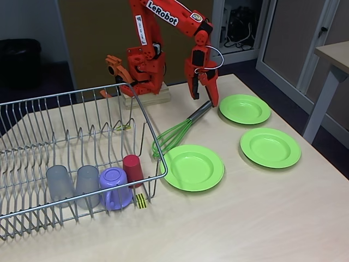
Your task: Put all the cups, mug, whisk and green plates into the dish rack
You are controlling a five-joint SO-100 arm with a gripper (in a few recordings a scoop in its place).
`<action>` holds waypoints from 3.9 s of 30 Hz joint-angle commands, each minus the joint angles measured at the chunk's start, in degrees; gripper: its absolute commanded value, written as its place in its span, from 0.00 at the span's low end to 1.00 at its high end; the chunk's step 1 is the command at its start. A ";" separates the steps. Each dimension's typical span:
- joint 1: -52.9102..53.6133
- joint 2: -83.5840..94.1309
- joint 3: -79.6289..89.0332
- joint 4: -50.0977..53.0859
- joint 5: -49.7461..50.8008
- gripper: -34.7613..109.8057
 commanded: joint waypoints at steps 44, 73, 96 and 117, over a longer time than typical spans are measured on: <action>7.65 -18.02 22.59 -54.67 -1.58 0.36; 11.43 -22.50 17.49 -36.04 15.03 0.45; 12.92 -31.11 5.62 -25.58 18.63 0.24; 0.79 -5.45 0.09 -2.99 7.12 0.24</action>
